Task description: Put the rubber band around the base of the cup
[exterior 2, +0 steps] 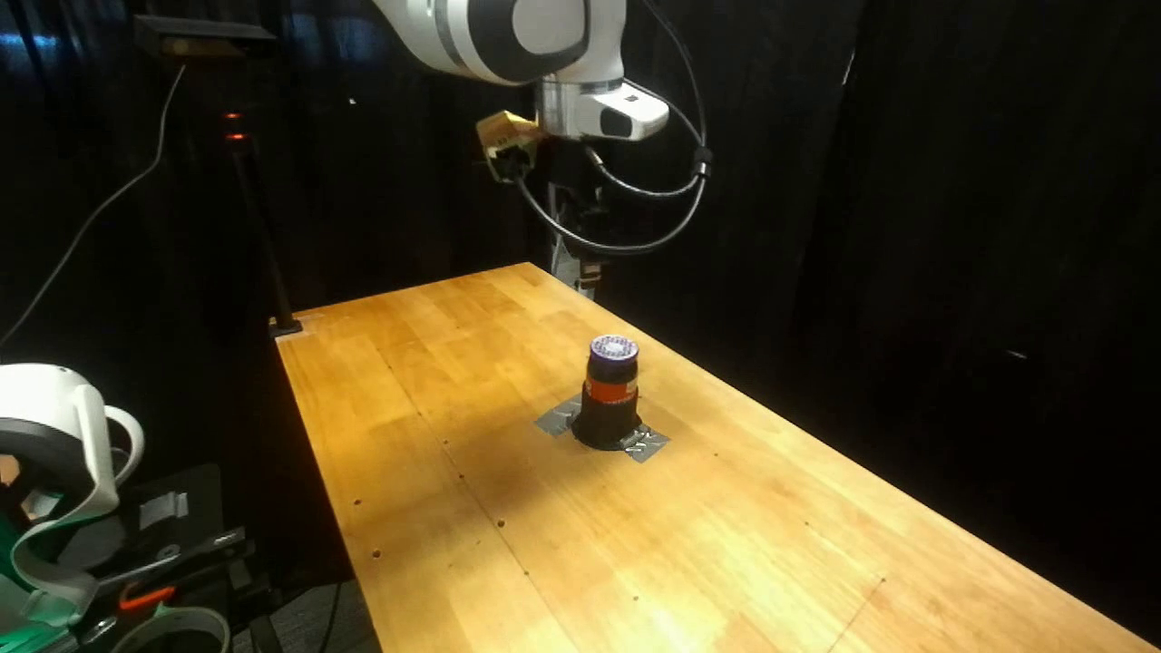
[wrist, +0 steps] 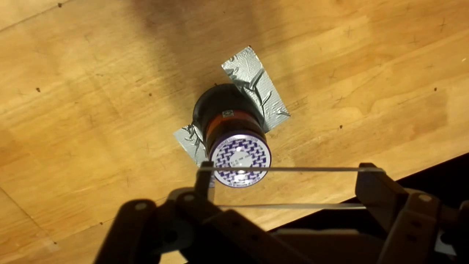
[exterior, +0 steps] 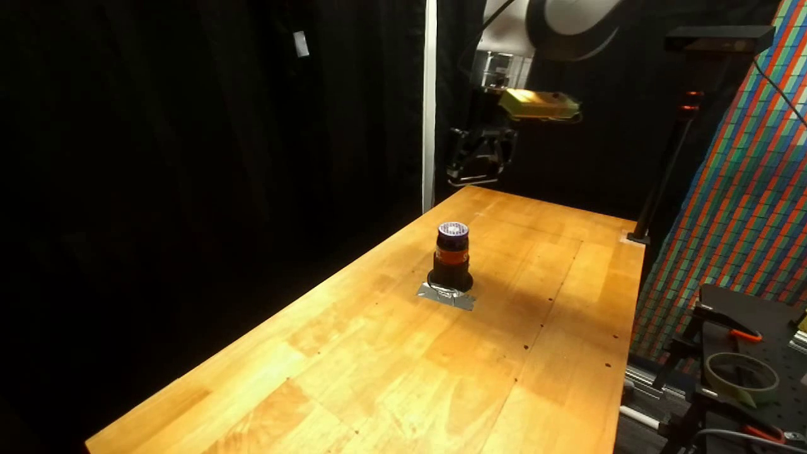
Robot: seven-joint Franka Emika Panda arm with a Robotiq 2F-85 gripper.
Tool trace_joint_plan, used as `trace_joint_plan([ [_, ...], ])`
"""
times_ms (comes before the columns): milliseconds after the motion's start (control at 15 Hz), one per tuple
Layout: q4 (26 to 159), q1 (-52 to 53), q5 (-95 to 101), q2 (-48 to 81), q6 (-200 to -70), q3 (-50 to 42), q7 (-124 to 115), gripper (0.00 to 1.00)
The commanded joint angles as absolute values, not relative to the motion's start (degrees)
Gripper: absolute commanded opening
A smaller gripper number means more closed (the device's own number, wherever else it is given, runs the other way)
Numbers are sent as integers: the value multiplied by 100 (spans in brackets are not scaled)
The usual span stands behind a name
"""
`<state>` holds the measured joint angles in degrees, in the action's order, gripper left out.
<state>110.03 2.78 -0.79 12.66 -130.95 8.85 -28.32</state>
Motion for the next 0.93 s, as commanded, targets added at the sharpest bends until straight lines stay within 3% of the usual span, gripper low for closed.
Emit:
trace_joint_plan([
  [0,10008,480,-134,2166,-13024,547,-2697,100],
  [867,8607,652,-304,3961,-12885,37,-2842,100],
])
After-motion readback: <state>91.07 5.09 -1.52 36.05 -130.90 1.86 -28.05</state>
